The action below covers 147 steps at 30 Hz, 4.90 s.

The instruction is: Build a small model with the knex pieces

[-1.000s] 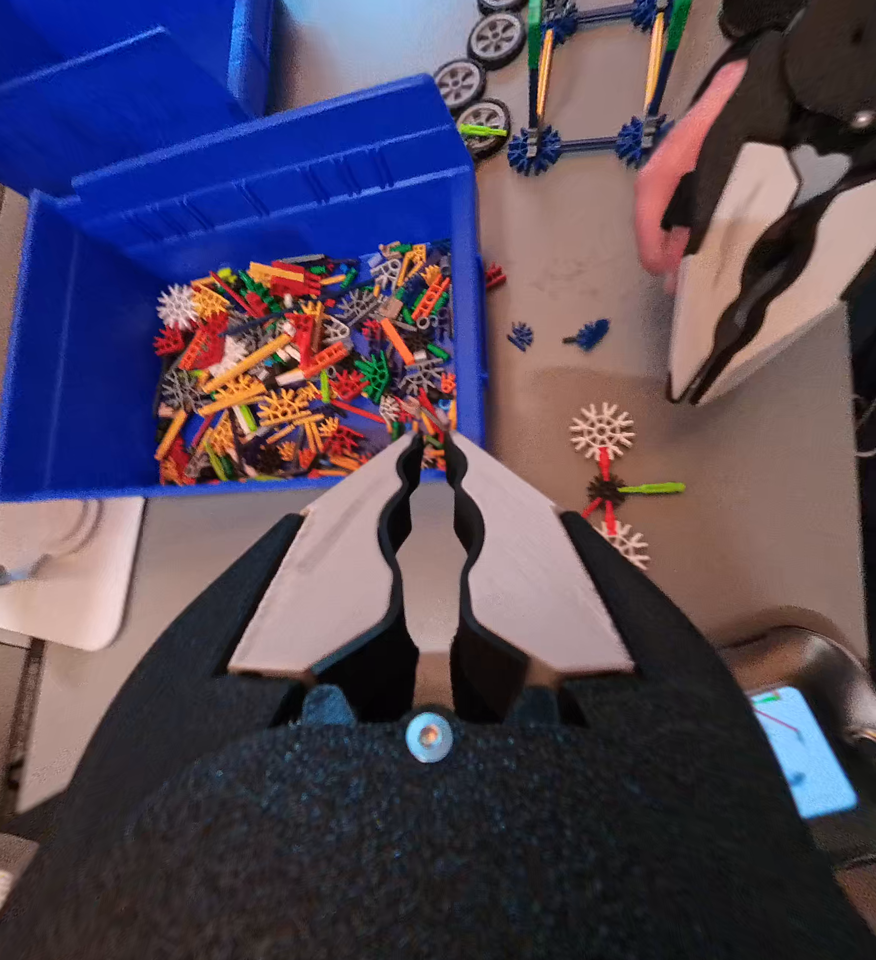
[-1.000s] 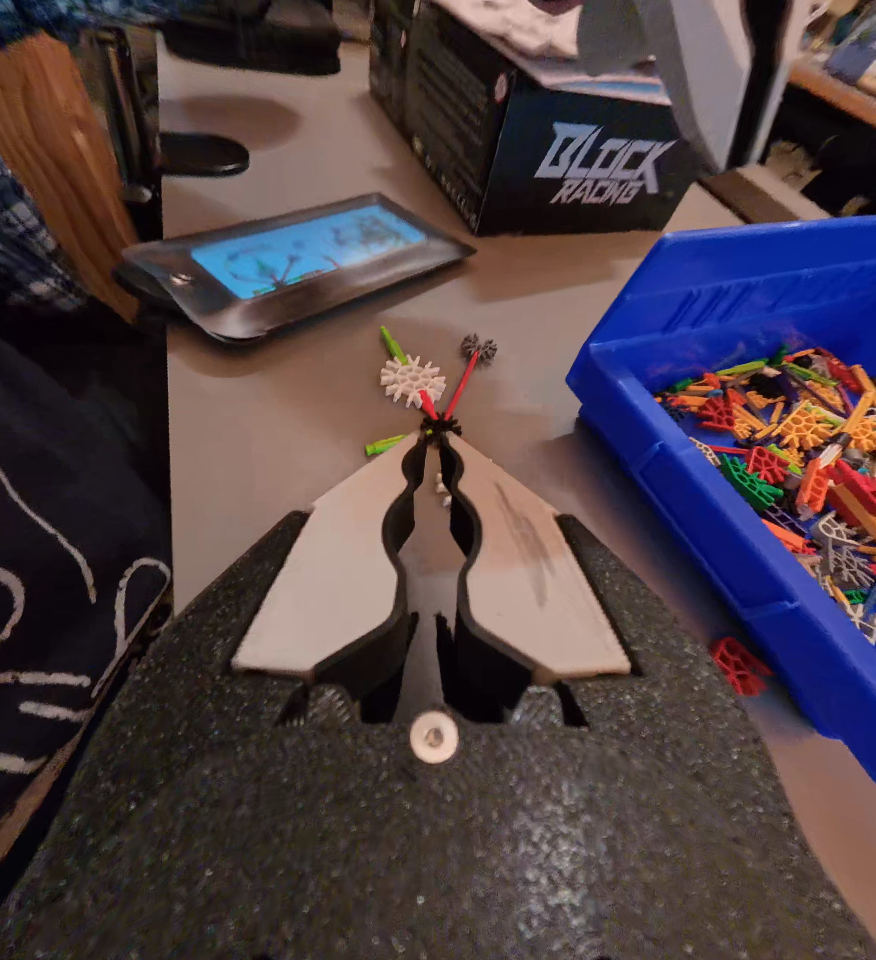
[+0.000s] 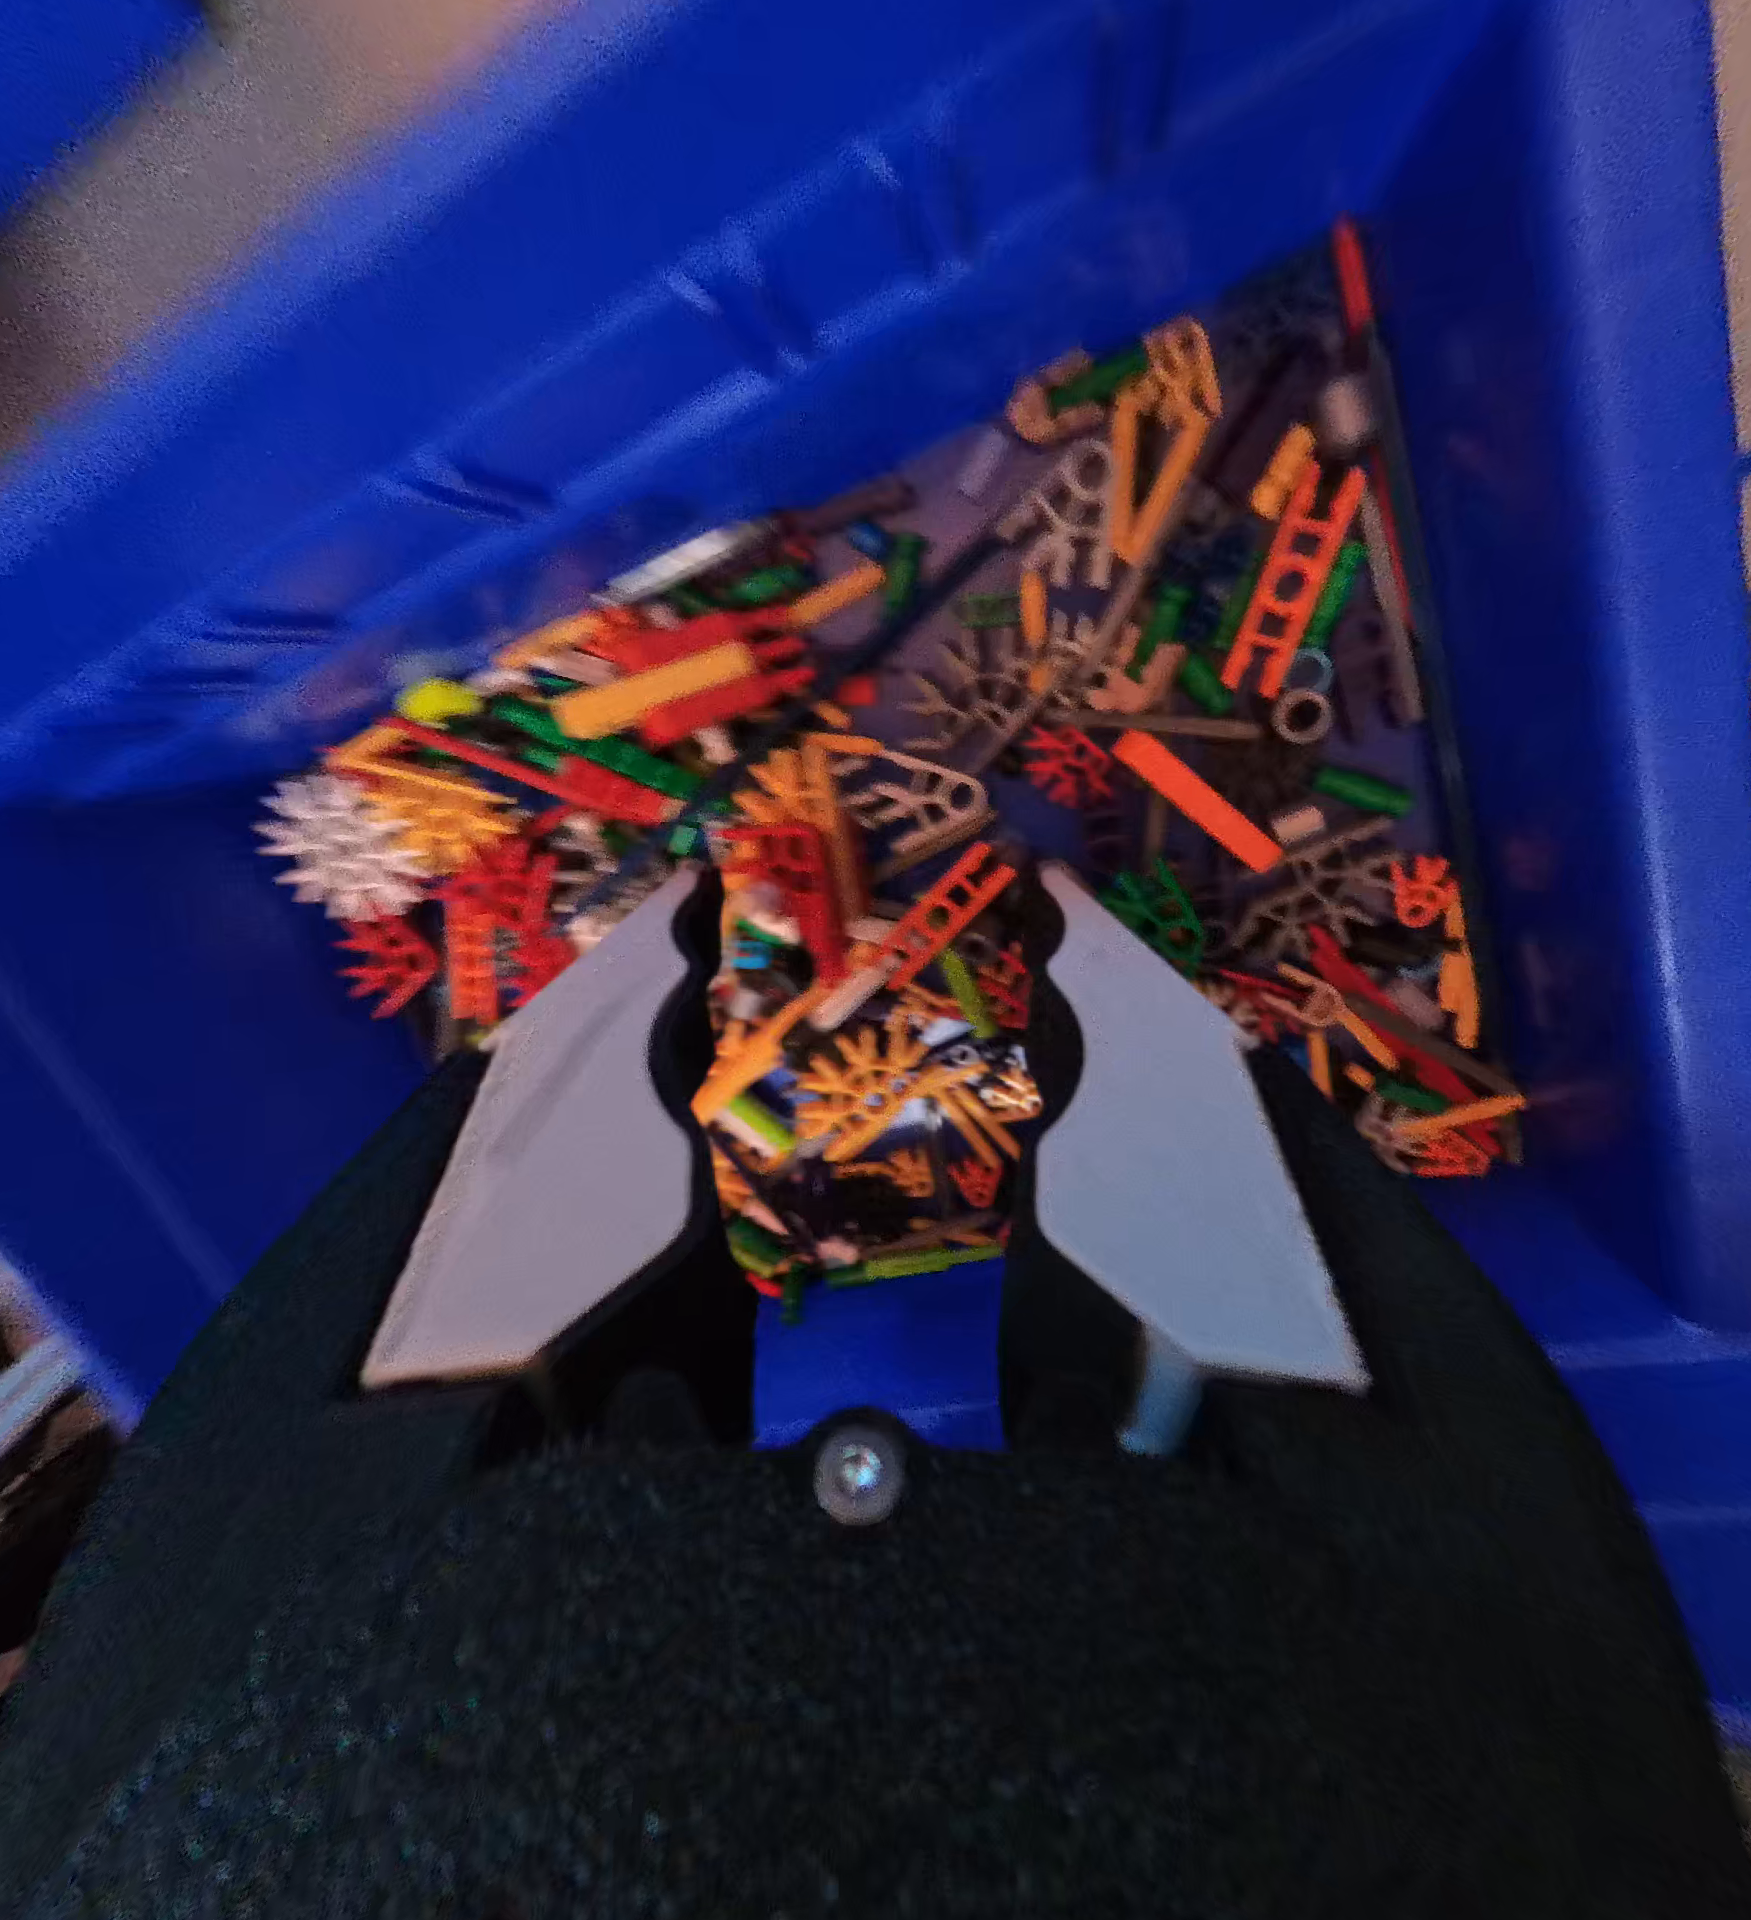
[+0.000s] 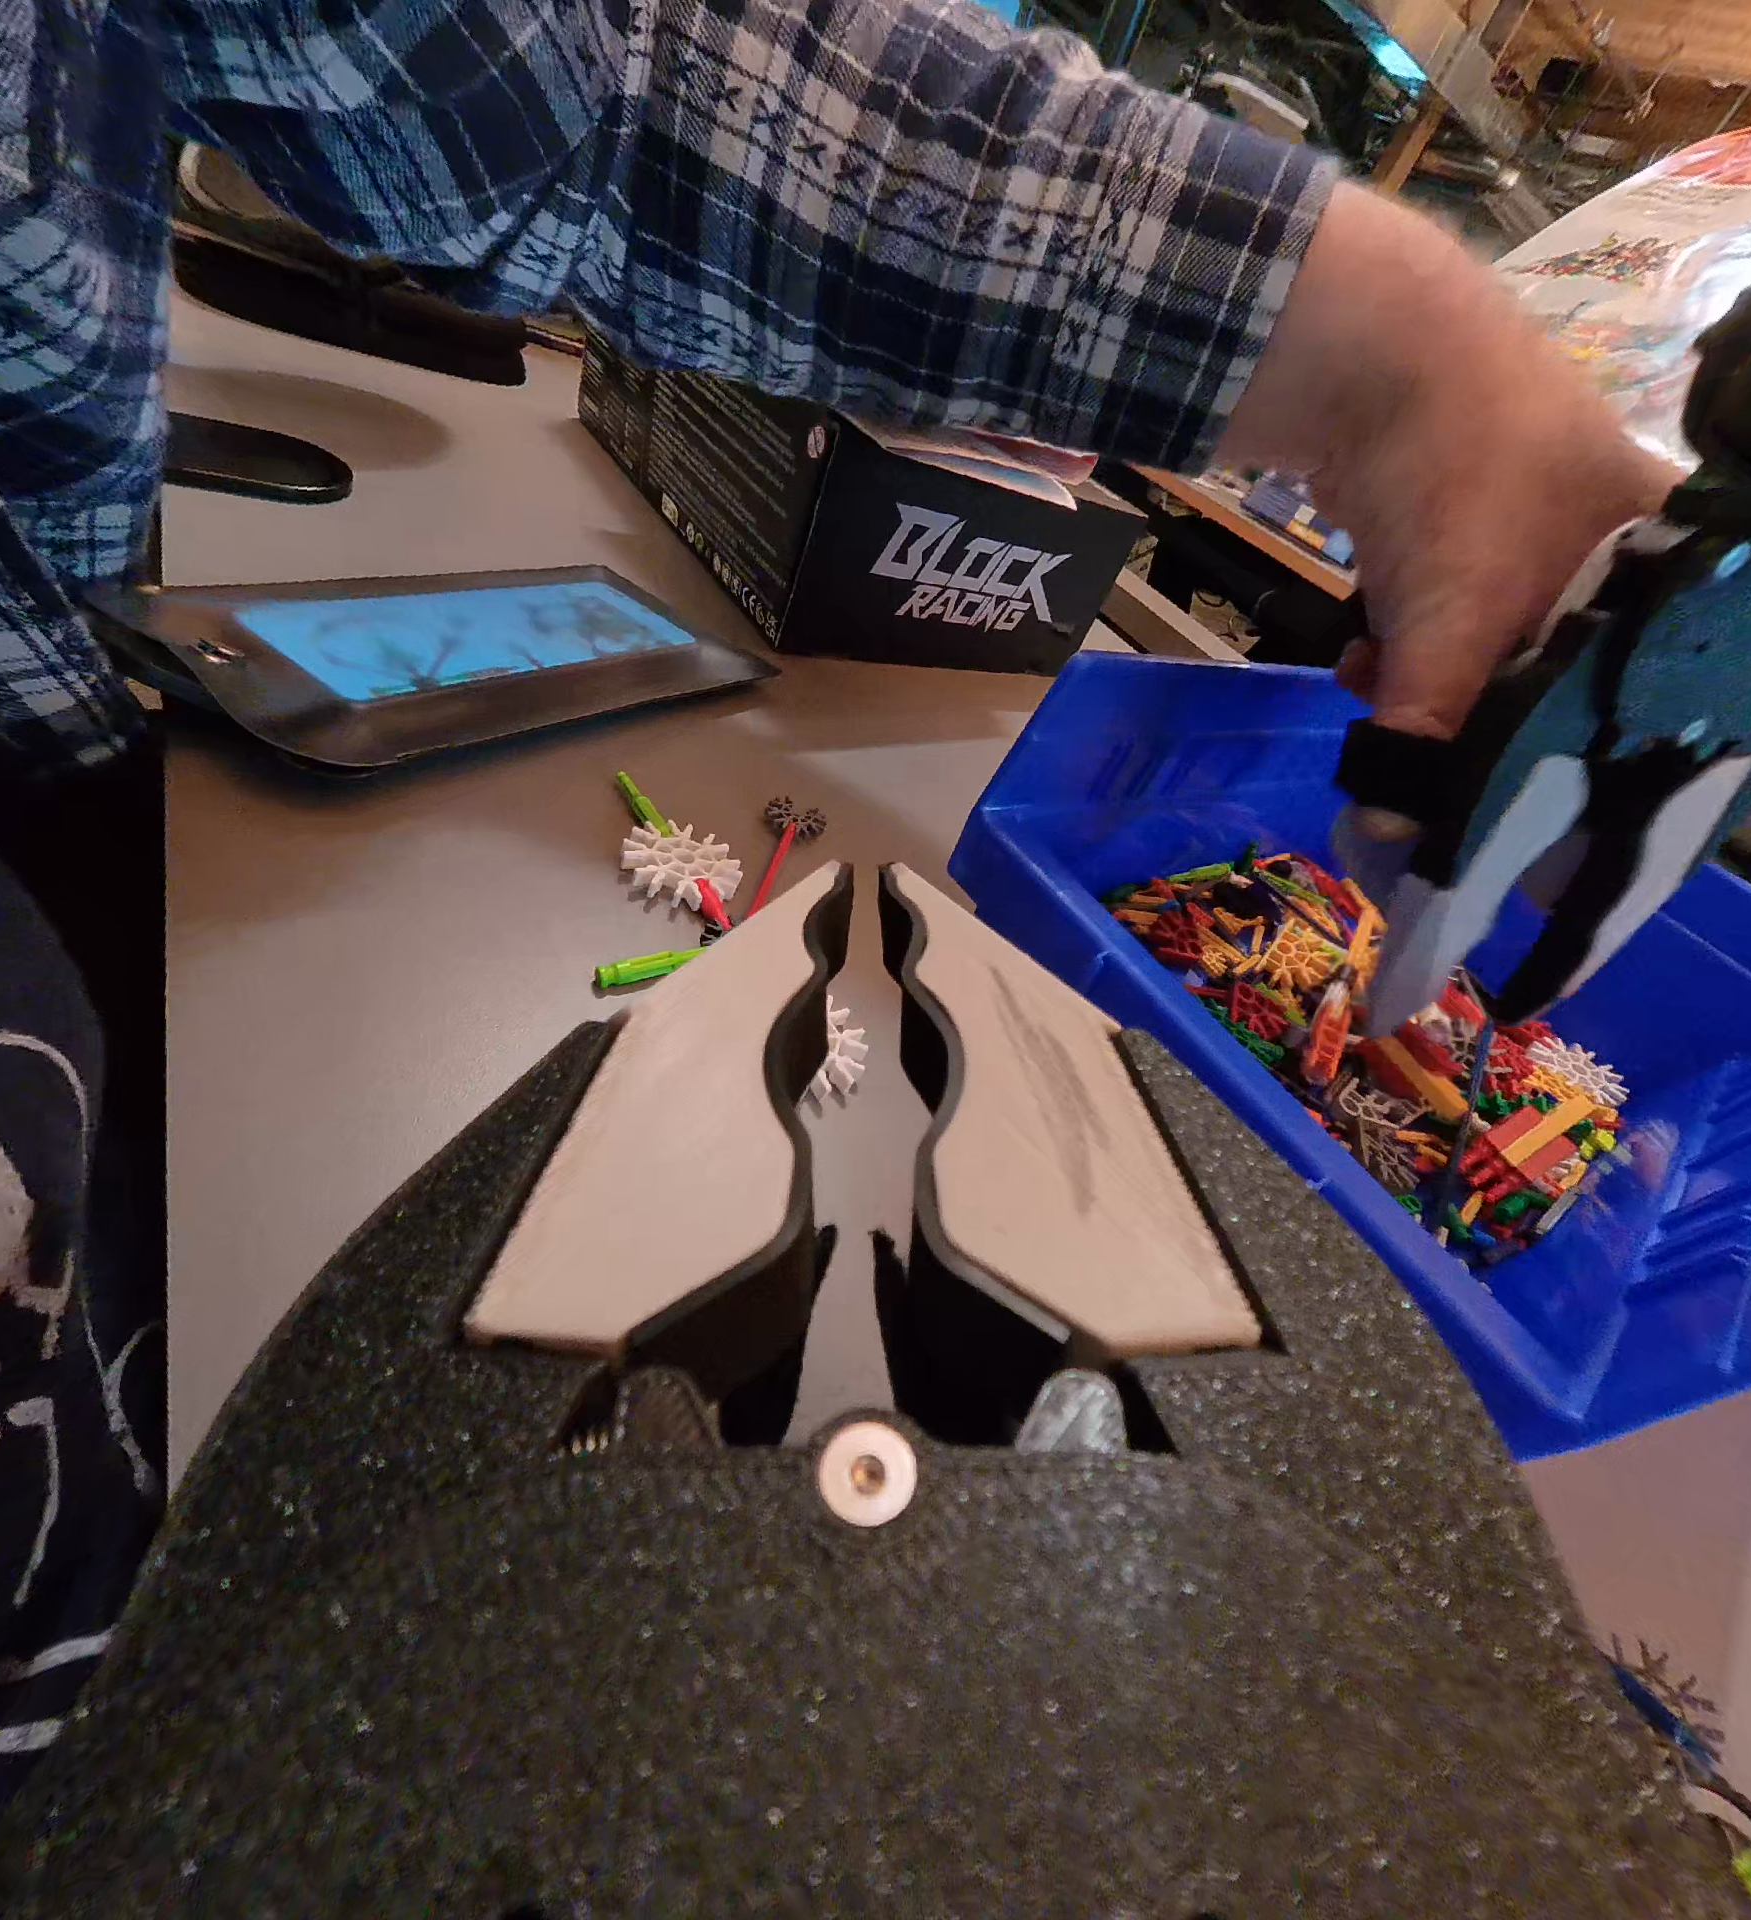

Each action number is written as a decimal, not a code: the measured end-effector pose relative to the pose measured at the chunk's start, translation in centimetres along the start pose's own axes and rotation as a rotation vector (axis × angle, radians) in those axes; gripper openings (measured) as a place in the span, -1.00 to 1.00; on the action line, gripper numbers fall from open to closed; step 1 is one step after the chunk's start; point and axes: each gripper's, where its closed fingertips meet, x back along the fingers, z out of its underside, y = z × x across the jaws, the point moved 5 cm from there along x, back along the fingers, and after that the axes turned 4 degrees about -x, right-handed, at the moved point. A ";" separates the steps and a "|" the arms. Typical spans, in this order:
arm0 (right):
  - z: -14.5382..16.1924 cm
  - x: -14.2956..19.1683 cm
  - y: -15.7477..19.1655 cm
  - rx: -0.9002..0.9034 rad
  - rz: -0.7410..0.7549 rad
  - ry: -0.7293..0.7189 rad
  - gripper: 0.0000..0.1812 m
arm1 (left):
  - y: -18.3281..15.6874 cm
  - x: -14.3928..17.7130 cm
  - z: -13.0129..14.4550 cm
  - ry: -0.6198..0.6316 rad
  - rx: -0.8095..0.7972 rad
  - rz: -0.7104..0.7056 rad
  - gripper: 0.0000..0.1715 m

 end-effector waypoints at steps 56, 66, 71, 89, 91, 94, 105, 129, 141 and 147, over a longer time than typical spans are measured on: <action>-1.2 2.0 -1.0 -0.123 -0.058 -0.147 -0.96 | -2.9 -5.5 -19.0 -0.011 -0.742 0.386 -1.00; -1.3 1.9 -1.0 -0.124 -0.062 -0.148 -0.96 | -2.4 -4.7 -19.2 -0.078 -0.694 0.363 -0.99; -1.3 2.0 -1.1 -0.126 -0.063 -0.150 -0.96 | -2.8 -5.7 -18.8 -0.035 -0.713 0.386 -0.90; -1.3 2.1 -1.1 -0.125 -0.060 -0.159 -0.96 | -2.9 -6.0 -18.3 -0.012 -0.737 0.404 -0.94; -1.3 2.1 -1.2 -0.125 -0.059 -0.157 -0.96 | -2.8 -5.6 -18.3 -0.020 -0.730 0.402 -0.94; -1.3 2.1 -1.1 -0.122 -0.063 -0.156 -0.96 | -2.6 -4.9 -18.4 -0.051 -0.701 0.393 -0.95; -1.2 2.5 -2.0 -0.150 -0.016 -0.167 -0.95 | -1.9 5.5 -15.8 -0.118 -0.583 0.181 -0.94; 4.4 -4.5 0.9 0.030 -0.058 0.534 -0.91 | -20.9 12.4 3.4 0.003 -0.253 0.031 -0.94; 4.5 -3.6 1.5 0.174 -0.234 0.547 -1.00 | -21.8 9.5 4.6 -0.056 -0.273 0.045 -0.94; 4.3 -2.9 1.6 0.203 -0.292 0.523 -0.99 | -22.1 7.2 4.3 -0.021 -0.360 0.042 -0.94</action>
